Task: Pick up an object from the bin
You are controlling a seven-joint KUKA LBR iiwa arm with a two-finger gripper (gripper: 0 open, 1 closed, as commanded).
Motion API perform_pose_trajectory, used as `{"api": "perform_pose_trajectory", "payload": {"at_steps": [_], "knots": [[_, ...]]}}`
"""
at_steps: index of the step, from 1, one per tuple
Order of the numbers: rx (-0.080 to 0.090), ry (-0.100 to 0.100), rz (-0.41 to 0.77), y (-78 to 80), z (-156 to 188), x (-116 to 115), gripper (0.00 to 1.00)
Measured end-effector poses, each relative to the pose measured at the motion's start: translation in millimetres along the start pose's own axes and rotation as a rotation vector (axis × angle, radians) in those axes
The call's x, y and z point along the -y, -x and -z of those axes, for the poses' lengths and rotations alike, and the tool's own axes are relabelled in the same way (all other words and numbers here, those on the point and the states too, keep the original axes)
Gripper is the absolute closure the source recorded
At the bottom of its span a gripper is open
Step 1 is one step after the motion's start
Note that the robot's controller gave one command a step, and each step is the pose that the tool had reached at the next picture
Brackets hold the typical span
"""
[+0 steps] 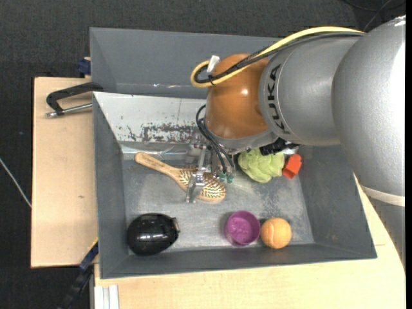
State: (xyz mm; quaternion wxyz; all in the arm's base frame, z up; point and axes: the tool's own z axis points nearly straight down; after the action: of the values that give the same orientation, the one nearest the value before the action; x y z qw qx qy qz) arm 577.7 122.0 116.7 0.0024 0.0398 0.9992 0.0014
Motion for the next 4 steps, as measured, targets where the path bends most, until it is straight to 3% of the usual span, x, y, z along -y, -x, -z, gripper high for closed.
{"api": "perform_pose_trajectory", "payload": {"at_steps": [1,2,3,4], "knots": [[0.014,0.005,-0.027,-10.1,-40.8,11.6,0.0],[0.0,0.0,-0.245,-8.7,-17.3,10.1,0.0],[-0.002,-0.002,-0.135,-8.7,-25.2,9.9,0.0],[0.013,0.014,-0.353,-3.7,-34.3,19.4,1.0]]}}
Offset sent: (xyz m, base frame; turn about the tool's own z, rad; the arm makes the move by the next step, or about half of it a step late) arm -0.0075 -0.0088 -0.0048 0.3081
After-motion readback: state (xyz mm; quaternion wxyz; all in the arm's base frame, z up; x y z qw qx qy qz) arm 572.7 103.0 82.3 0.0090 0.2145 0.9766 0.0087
